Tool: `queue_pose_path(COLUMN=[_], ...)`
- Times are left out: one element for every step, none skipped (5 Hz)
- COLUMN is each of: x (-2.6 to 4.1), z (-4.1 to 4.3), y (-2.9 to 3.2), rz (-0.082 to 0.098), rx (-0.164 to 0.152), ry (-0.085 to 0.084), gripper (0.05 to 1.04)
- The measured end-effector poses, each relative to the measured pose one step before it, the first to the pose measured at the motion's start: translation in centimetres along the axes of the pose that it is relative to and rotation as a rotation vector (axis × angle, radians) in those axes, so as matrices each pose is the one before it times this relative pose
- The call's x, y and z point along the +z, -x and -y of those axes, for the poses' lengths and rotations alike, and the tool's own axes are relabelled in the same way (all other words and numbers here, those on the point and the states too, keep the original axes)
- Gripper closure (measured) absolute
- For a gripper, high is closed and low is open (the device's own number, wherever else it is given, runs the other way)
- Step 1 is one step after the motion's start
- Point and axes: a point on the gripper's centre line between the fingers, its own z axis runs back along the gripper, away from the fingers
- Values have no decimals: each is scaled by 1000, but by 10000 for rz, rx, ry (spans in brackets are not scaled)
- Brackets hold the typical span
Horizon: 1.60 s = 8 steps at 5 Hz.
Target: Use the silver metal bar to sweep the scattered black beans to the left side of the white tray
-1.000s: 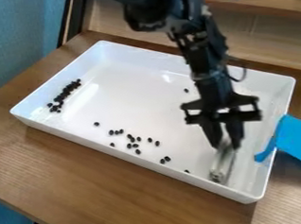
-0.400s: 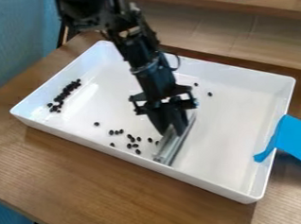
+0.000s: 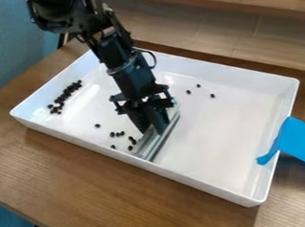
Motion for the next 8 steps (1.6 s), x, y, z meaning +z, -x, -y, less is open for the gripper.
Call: queue_pose_path(x=[436, 256, 496, 369, 560, 670, 533, 354], z=[-1415, -1443, -1581, -1590, -1849, -2338, -2374, -1033], y=[-586, -683, -518, 67, 372, 441, 1042, 96], rz=[163, -67, -63, -140, -113, -153, -69, -12], rx=[13, 18, -110, -96, -234, -197, -224, -230], ry=[-75, -98, -393, -412, -191, -148, -10, 46], gripper=[749, 749, 749, 749, 749, 749, 750, 749])
